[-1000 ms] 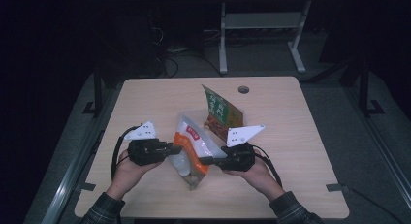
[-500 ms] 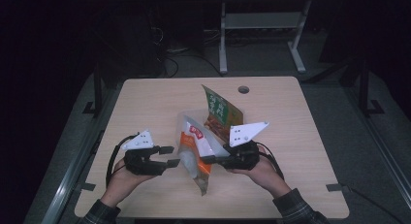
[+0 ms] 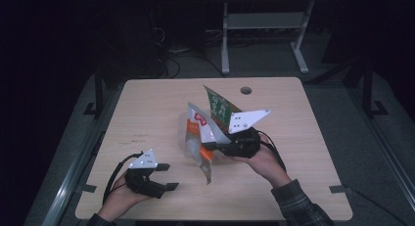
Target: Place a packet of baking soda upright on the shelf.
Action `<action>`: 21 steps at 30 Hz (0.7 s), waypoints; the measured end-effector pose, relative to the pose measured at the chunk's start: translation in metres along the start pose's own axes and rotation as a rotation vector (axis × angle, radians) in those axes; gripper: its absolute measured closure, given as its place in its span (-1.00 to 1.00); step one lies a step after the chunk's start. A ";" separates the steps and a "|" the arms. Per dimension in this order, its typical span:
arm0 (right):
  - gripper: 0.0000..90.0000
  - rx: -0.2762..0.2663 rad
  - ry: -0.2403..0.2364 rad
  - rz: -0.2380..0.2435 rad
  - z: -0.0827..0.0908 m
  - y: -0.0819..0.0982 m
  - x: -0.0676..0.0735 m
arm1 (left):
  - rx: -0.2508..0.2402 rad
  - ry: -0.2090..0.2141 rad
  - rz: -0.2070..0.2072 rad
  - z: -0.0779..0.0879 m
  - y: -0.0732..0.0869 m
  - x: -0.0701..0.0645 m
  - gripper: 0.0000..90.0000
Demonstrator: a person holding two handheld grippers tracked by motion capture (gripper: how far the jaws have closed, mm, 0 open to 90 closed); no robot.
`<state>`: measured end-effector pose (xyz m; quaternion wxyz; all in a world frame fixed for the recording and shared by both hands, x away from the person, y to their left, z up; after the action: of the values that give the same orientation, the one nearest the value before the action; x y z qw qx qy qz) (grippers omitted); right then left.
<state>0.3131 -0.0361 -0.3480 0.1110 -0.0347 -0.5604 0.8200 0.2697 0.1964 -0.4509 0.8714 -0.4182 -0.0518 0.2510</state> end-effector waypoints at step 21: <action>1.00 0.049 0.142 0.029 -0.028 -0.034 -0.039 | 0.036 -0.005 -0.010 -0.006 0.003 -0.002 -0.44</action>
<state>0.3612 -0.0073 -0.3295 0.1392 -0.0980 -0.5303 0.8305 0.2684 0.1928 -0.4572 0.8800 -0.4016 -0.0514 0.2486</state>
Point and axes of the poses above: each handheld gripper's, and its own axes: z roughly backward along the jaws, y roughly out of its underside, x roughly to its left, the point moved 5 cm from there along -z, roughly forward along the jaws, and after that the axes turned 2 degrees about -x, right-handed, at the moved point
